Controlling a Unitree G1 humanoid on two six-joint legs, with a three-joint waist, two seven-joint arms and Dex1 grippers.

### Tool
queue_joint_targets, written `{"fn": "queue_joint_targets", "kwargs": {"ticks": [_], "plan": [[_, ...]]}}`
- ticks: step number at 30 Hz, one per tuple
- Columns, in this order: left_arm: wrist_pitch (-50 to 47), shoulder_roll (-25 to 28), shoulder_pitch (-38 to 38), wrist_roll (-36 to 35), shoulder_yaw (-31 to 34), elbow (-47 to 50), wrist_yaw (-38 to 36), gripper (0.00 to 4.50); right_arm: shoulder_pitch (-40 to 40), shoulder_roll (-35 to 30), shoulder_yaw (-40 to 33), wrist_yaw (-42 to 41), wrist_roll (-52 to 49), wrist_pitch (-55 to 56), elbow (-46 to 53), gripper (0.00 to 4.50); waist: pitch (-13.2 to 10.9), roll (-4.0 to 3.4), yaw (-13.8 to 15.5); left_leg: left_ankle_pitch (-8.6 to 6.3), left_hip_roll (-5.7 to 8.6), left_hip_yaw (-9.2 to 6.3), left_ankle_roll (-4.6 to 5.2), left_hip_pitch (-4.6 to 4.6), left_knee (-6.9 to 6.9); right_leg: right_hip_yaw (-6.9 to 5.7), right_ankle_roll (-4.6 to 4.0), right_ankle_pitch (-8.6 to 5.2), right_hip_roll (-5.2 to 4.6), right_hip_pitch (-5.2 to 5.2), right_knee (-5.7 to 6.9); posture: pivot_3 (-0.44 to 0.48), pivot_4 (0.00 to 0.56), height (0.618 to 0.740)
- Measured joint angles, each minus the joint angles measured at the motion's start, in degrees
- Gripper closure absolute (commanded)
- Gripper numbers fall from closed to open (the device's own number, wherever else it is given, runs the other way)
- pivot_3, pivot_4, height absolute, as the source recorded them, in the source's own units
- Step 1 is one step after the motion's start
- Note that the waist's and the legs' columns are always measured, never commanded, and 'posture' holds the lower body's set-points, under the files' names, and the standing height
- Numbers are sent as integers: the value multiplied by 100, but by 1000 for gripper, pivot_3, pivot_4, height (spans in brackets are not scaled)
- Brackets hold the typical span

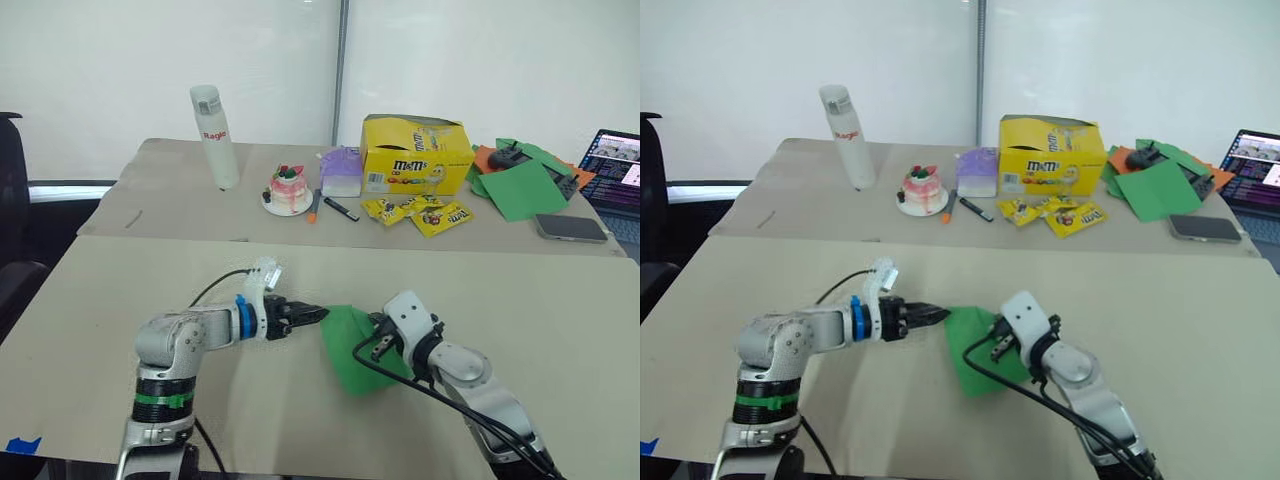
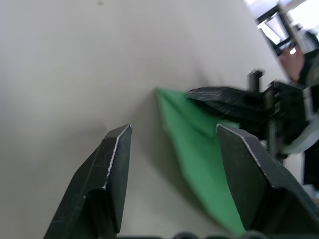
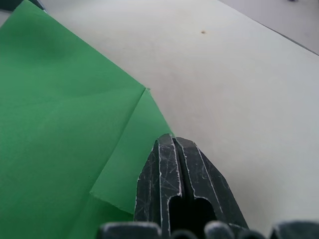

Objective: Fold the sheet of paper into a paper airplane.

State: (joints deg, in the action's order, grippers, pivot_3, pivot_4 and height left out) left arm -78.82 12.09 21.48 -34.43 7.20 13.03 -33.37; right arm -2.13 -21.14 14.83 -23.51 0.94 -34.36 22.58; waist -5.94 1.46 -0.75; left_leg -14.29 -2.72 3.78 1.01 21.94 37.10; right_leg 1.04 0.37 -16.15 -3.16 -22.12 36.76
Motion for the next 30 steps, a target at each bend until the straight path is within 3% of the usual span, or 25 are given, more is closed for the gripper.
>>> {"fn": "queue_joint_targets", "kwargs": {"ticks": [1, 2, 9, 13, 17, 20, 30], "plan": [[-34, -17, -9, -14, -33, 5, 90, 1658, -9, 3, 16, 0, 3, 8, -7, 4500, 0, 0, -10, 1, 0, 0, -1, -3, -5, 4, 0, 0, 3, 0, 0, 0, 150, 722], [-49, -19, -21, -11, -69, 7, 179, 2222, -10, 1, 17, -1, 7, 11, -10, 4500, 0, 0, -11, 2, 0, 0, -3, -6, -12, 7, -1, 0, 3, 0, -1, 0, 150, 722], [-74, -96, -147, 30, -235, -7, 547, 4480, 5, 143, -159, 0, -124, -46, -38, 4500, 0, 0, 1, 5, 3, 0, -9, -6, -15, 8, -2, 0, -3, -1, -2, 0, 150, 722], [128, -81, -23, 62, -308, -151, 612, 4480, -5, 174, -240, -3, -229, -207, 42, 4500, -1, 0, 5, 6, 5, 0, -9, -3, -15, 8, -3, 0, -5, -3, -2, 0, 150, 722], [577, 328, 133, 261, -774, -184, 499, 4480, -134, 60, -233, -129, -308, -489, 206, 4500, -6, -7, 6, 6, 11, 0, -9, 3, -17, 8, -3, 0, -9, -7, -6, 0, 150, 722], [1168, 780, 381, 577, -1349, -454, 218, 4480, -301, -125, -240, -259, -384, -667, 596, 4500, -11, -10, 18, 6, 12, -2, -10, 8, -19, 4, -3, 0, -9, -11, -8, 0, 150, 722], [2419, 1160, 1425, 1123, -2298, -1301, -866, 4480, -310, -10, -244, -179, -461, -787, 599, 4500, -11, -10, 74, 6, 22, -4, -8, 17, -19, -3, -3, 0, -12, -12, -20, 0, 150, 722]]}}
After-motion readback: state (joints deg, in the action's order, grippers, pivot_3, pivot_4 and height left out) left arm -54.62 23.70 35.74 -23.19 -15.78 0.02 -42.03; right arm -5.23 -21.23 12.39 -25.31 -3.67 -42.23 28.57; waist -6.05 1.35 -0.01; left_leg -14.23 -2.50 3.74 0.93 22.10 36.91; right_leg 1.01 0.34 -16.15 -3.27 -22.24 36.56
